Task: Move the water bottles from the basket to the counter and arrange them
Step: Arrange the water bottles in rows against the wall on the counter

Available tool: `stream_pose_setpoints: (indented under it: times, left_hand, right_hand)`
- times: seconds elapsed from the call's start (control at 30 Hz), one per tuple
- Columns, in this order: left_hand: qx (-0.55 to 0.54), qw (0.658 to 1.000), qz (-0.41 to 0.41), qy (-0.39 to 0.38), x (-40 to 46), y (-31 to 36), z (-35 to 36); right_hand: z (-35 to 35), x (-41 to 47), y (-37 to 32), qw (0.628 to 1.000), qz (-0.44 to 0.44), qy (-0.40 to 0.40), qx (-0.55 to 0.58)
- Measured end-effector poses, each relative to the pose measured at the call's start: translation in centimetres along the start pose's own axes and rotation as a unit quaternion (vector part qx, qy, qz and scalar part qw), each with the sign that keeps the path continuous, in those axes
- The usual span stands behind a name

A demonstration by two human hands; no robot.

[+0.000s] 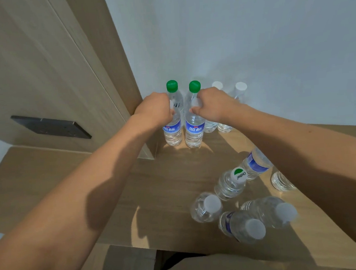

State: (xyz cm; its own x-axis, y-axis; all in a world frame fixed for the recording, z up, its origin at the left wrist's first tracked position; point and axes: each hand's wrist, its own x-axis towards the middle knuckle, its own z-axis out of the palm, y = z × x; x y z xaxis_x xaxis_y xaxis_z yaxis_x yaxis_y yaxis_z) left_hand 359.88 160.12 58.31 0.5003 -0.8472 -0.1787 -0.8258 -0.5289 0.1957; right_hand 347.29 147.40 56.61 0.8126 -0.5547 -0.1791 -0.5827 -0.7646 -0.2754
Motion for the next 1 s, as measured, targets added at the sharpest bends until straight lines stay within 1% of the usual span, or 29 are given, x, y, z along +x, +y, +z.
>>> stream_pose_setpoints:
  times: [0.23, 0.53, 0.73, 0.87, 0.93, 1.0]
  left_hand:
    - [-0.026, 1.000, -0.017, 0.000, 0.2, -0.1, 0.4]
    - [-0.018, 1.000, -0.024, 0.002, 0.6, -0.2, 0.5]
    - [-0.041, 0.999, -0.029, 0.002, 0.8, -0.1, 0.6]
    - [-0.040, 0.998, -0.040, -0.009, 0.0, 0.1, 0.5]
    - [-0.031, 0.998, -0.053, 0.013, -0.6, 0.4, 0.2]
    - [-0.026, 0.995, -0.066, 0.064, -1.1, 1.0, -0.4]
  right_hand:
    - [0.7, 0.6, -0.6, 1.000, 0.003, 0.006, -0.004]
    - [1.0, 0.6, -1.2, 1.000, 0.010, 0.018, -0.004]
    - [1.1, -0.1, -1.2, 0.998, 0.031, 0.011, 0.051]
    - [-0.5, -2.0, -0.5, 0.995, 0.015, -0.012, 0.097]
    - [-1.7, -3.4, 0.6, 0.993, 0.003, -0.017, 0.115]
    - [-3.0, -5.1, 2.2, 0.991, 0.009, 0.000, 0.133]
